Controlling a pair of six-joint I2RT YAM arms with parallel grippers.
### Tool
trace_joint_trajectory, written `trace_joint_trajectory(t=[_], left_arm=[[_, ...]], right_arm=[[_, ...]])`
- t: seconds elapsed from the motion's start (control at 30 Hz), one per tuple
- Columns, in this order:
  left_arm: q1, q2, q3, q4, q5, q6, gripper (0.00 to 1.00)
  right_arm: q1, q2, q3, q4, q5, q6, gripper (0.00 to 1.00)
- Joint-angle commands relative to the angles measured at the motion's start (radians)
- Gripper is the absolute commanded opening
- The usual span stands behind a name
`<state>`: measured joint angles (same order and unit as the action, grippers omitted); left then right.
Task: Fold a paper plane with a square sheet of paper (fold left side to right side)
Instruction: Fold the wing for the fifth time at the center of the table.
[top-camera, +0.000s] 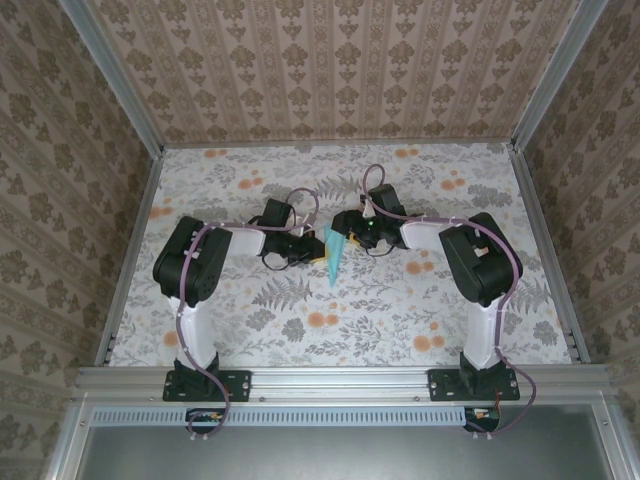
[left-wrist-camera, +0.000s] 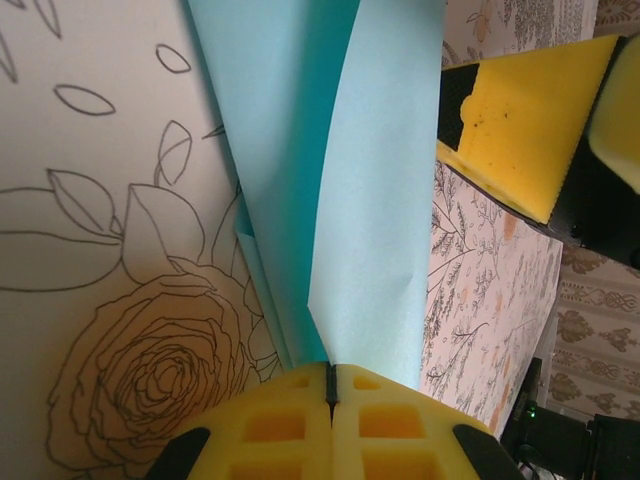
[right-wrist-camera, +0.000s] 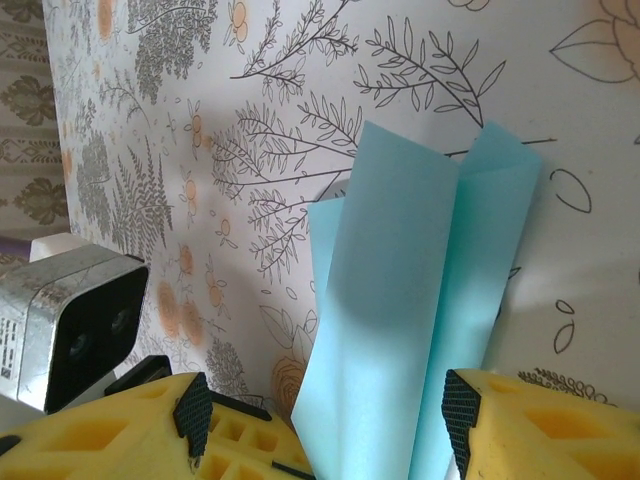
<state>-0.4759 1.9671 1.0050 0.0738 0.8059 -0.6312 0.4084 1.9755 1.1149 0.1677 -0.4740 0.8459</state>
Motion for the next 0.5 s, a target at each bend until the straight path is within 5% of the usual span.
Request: trace_joint_trajectory(t=[0.0, 0.47], left_arm=[[0.009, -0.016, 0.025, -0.024, -0.007, 0.029, 0.0], [0.008, -0.006, 0.042, -0.039, -0.008, 0.044, 0.0]], right_arm=[[0.002, 0.029, 0.036, -0.031, 0.001, 0.014, 0.66], [0.01, 0.082, 0.111, -0.172, 0.025, -0.015, 0.65]])
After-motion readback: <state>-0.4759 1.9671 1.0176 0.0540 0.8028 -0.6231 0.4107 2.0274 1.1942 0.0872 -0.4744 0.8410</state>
